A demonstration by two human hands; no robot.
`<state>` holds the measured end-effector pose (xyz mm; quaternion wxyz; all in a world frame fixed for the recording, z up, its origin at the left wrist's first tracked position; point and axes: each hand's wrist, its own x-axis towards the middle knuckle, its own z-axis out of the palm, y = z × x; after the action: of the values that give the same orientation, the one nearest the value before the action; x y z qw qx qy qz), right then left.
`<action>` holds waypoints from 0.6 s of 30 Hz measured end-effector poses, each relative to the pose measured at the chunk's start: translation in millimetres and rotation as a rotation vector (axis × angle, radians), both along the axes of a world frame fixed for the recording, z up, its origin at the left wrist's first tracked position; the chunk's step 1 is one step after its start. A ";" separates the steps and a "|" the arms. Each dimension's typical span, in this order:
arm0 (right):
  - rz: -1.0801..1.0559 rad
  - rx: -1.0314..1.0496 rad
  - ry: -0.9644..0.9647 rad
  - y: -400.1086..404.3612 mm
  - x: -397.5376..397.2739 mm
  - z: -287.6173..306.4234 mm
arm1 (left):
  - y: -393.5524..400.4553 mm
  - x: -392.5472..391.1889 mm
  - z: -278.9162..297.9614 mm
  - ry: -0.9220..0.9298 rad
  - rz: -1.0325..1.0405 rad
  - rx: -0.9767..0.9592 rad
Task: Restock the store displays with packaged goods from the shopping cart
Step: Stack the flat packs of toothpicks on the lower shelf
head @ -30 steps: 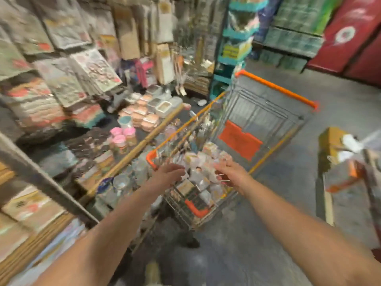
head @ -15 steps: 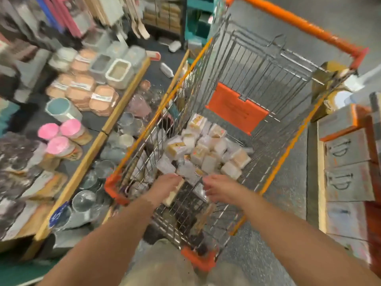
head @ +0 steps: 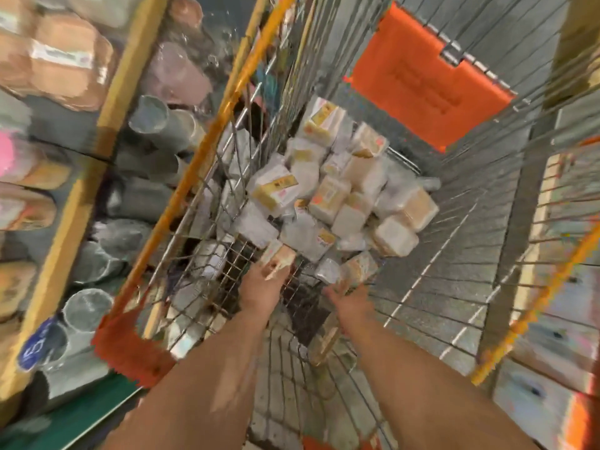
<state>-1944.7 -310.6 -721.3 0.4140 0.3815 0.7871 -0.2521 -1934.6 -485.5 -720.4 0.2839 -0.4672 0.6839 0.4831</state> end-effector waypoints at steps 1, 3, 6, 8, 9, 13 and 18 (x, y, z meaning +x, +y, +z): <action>0.030 0.042 0.005 0.1 1.8 -8.9 | -1.0 0.9 -5.3 -0.022 -0.026 -0.032; 0.107 0.077 -0.047 -0.9 2.8 -23.7 | -3.9 0.1 -20.2 -0.073 -0.097 -0.105; 0.101 0.076 -0.150 2.2 4.4 -37.0 | -5.6 -3.5 -36.0 -0.117 -0.148 -0.188; 0.056 0.000 -0.121 2.1 4.1 -40.8 | -7.5 -2.7 -42.0 -0.122 -0.159 -0.242; 0.047 -0.053 -0.105 1.4 4.4 -40.0 | -8.6 -0.9 -46.0 -0.134 -0.169 -0.266; -0.020 -0.144 -0.066 1.0 8.4 -38.1 | -13.3 0.5 -54.4 -0.192 -0.267 -0.289; 0.061 -0.102 -0.015 -0.7 14.4 -44.1 | -14.3 2.9 -54.8 -0.196 -0.347 -0.275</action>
<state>-1930.3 -311.3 -765.4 0.4464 0.3376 0.7813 -0.2761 -1931.7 -499.9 -775.2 0.3614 -0.4215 0.7825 0.2819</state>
